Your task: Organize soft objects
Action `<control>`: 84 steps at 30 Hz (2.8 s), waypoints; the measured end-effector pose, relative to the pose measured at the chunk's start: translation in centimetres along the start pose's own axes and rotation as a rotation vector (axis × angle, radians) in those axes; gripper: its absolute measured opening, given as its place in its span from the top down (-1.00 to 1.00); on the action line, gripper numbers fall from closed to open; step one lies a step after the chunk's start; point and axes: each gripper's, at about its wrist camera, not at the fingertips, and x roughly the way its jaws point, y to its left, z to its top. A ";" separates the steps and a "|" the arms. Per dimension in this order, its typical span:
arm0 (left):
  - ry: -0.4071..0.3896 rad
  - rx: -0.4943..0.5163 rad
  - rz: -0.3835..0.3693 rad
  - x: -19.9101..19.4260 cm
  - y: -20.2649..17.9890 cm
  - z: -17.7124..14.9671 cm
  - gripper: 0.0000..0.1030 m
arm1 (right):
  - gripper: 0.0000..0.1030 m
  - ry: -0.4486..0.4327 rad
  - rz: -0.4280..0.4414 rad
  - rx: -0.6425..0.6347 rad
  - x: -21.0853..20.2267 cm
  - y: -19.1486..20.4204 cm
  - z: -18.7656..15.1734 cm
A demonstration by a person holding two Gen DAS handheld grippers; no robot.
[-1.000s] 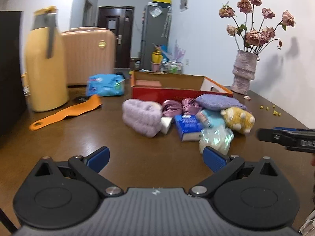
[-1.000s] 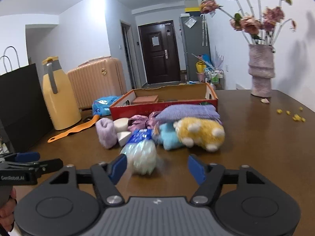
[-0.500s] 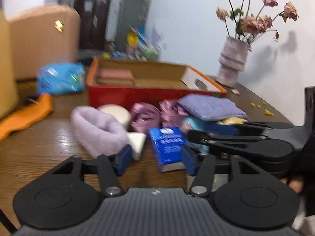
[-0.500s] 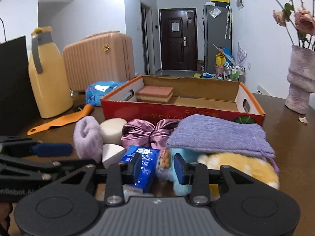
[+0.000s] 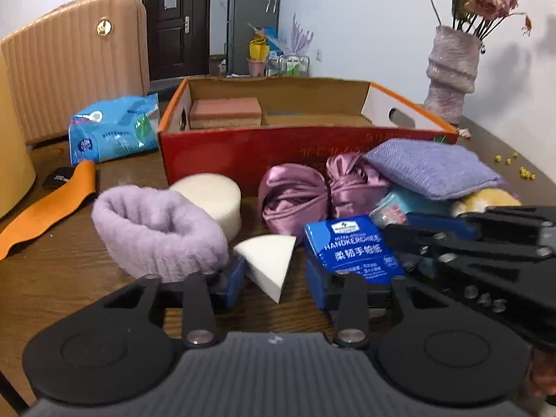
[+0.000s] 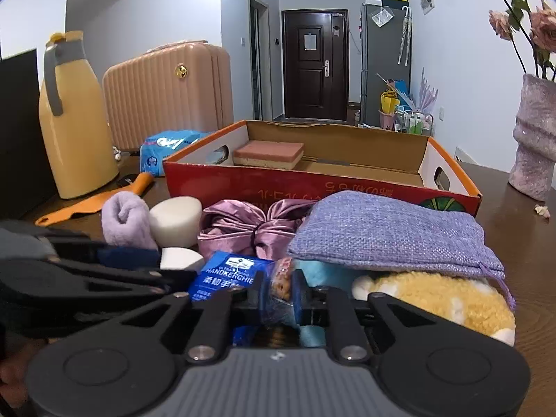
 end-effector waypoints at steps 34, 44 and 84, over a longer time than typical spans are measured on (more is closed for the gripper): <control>-0.275 -0.036 -0.027 -26.2 -4.1 -8.0 0.63 | 0.73 -0.225 0.029 0.031 -25.6 5.5 -6.1; -0.273 -0.026 -0.116 -21.2 -2.8 -1.3 0.62 | 0.73 -0.212 0.082 0.013 -20.6 2.8 -0.5; 0.091 -0.016 -0.077 12.8 2.4 23.4 -0.15 | -0.08 0.226 -0.010 0.355 15.1 -15.8 21.9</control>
